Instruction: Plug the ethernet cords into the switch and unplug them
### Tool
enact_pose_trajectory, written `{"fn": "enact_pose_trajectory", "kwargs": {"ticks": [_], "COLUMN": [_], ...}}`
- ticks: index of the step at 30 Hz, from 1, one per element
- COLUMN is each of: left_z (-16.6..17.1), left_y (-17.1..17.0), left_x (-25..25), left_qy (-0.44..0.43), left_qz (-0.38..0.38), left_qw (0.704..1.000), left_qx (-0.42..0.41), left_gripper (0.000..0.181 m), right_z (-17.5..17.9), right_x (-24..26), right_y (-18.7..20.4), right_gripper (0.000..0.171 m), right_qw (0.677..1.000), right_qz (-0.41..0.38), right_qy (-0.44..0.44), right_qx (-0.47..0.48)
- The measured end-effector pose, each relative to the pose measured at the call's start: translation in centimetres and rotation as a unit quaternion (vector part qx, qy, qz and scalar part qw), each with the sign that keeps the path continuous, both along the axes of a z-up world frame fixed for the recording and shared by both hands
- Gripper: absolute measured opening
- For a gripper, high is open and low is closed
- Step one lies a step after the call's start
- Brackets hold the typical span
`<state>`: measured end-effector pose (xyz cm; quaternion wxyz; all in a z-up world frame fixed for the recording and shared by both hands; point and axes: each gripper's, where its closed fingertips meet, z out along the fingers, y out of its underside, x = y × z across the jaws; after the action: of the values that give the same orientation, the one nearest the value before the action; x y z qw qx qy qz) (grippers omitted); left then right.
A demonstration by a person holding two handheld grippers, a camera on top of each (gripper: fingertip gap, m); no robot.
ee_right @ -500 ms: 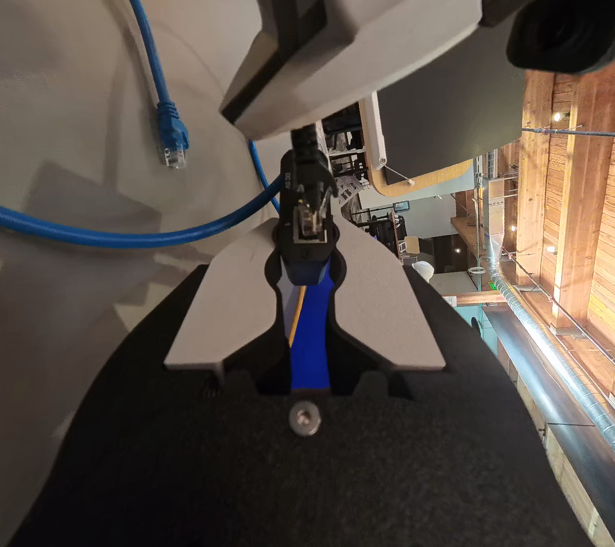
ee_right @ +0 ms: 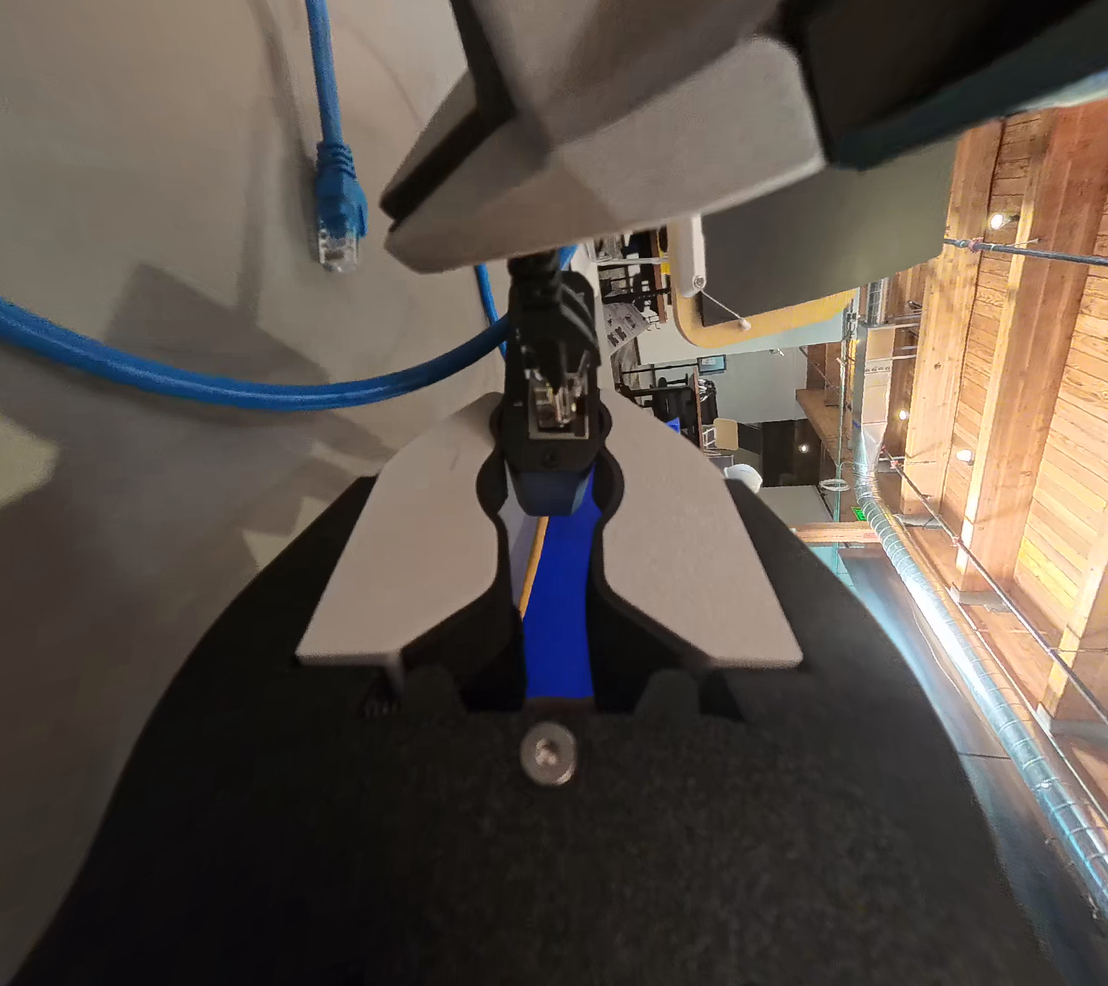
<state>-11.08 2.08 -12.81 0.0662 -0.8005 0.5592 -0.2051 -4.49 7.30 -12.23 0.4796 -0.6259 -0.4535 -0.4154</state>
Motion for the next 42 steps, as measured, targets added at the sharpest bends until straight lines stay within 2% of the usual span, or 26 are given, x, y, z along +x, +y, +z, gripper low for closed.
{"fn": "enact_pose_trajectory", "kwargs": {"ticks": [1, 9, 15, 21, 25, 28, 35, 37, 39, 42], "left_z": [-0.3, -1.9, -1.7, -1.3, -1.2, -1.5, -2.3, -2.2, -0.7, 4.7], "left_y": [-0.1, -0.6, -0.2, -0.2, -0.1, -0.4, -0.2, 0.3, 0.9, 3.4], "left_x": [-0.1, 0.3, 0.6, 0.4, 0.6, 0.6, 1.2, 1.2, 0.9, -1.9], "left_qy": [0.007, 0.014, 0.005, 0.002, 0.014, 0.036, 0.052, 0.026, -0.028, -0.154], "left_qz": [-0.002, 0.04, 0.06, 0.035, -0.016, -0.04, -0.051, -0.047, -0.024, 0.065], "left_qw": [1.0, 0.999, 0.998, 0.999, 0.997, 0.995, 0.993, 0.995, 0.997, 0.984], "left_qx": [0.016, 0.011, 0.018, 0.021, 0.077, 0.082, 0.089, 0.086, 0.067, 0.064], "left_gripper": [0.005, 0.005, 0.005, 0.005, 0.004, 0.004, 0.004, 0.005, 0.008, 0.024], "right_z": [-0.1, -0.6, -1.1, -0.9, -1.0, -1.4, -2.1, -2.0, -1.0, -0.6], "right_x": [-0.1, -0.2, -0.2, -0.7, -0.7, -0.8, -0.4, -0.3, -0.6, -0.5], "right_y": [0.0, 0.1, 0.1, -0.1, -0.2, -0.5, -0.5, 0.0, 0.2, 0.2], "right_gripper": [0.024, 0.024, 0.024, 0.024, 0.024, 0.023, 0.023, 0.024, 0.024, 0.024], "right_qw": [1.0, 0.999, 0.999, 1.0, 1.0, 1.0, 1.0, 1.0, 0.999, 0.999], "right_qz": [-0.001, -0.02, -0.021, 0.001, 0.01, 0.021, 0.012, 0.013, 0.034, 0.032], "right_qy": [-0.004, -0.028, -0.033, -0.019, -0.003, -0.005, -0.008, -0.004, 0.016, 0.011], "right_qx": [0.0, 0.0, -0.006, 0.002, -0.002, -0.006, -0.018, -0.02, -0.007, -0.007]}}
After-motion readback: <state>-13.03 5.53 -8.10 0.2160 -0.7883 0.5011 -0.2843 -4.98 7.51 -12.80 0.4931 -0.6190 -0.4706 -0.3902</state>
